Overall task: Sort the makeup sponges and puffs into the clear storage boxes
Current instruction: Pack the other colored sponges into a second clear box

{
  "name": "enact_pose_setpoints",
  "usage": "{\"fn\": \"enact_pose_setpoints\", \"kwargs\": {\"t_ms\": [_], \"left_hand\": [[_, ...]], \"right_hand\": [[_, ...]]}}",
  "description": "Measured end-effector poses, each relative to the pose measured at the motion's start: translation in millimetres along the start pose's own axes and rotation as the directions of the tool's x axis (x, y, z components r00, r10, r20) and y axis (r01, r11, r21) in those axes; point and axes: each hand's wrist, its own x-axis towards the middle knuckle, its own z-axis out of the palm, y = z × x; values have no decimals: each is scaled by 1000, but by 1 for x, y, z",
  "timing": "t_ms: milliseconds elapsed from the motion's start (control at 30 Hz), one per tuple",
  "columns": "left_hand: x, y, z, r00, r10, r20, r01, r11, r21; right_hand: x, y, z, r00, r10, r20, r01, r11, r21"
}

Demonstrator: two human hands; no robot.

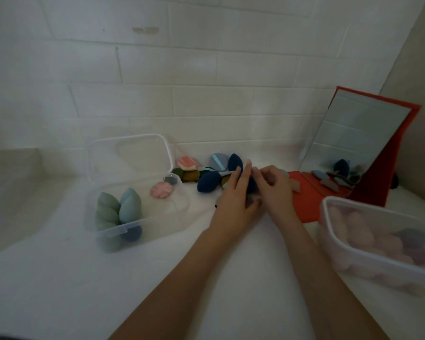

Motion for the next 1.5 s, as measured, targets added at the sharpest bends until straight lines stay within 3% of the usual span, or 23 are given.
{"fn": "enact_pose_setpoints", "kwargs": {"t_ms": [167,267,367,467,600,700,767,867,967,1033,1133,1200,1267,1333,1500], "left_hand": [[3,-6,-4,978,-129,-165,115,989,-93],[3,-6,-3,951,-204,-232,164,970,-181],[7,-7,-1,952,-207,-224,167,968,-187],[9,-7,3,956,-206,-210,173,971,-168],[8,-6,2,938,-266,-222,206,944,-259],[9,-9,3,912,-313,-265,211,912,-351],[8,-8,2,886,-342,-314,205,895,-397],[6,-1,-5,836,-389,-387,172,856,-487],[4,5,-7,832,-345,-434,117,874,-471],[2,9,-7,846,-304,-438,107,902,-419],[0,8,-10,836,-269,-479,98,931,-352],[-1,6,-13,820,-238,-521,78,947,-311],[-1,6,-14,819,-205,-536,71,963,-259],[-2,7,-13,814,-204,-544,83,968,-238],[-2,8,-21,779,-272,-565,171,959,-226]], "right_hand": [[8,5,6,997,49,63,-54,995,86],[25,5,18,997,-73,-15,70,991,-118],[49,10,36,986,-160,55,169,910,-378],[66,23,53,979,-20,201,118,864,-489],[78,34,58,952,156,263,25,817,-576],[76,33,55,981,21,192,81,859,-505],[67,27,51,997,-69,42,79,941,-329],[56,12,46,990,-74,-123,70,997,-41],[48,-9,45,997,16,80,-30,984,174],[43,-18,48,963,-1,268,-42,987,154],[41,-23,52,898,-18,440,-6,998,54],[40,-26,53,815,46,577,-85,996,40],[38,-28,54,676,156,720,-205,979,-20],[39,-26,57,616,264,742,-289,952,-99],[39,-24,60,676,311,668,-252,949,-187]]}}
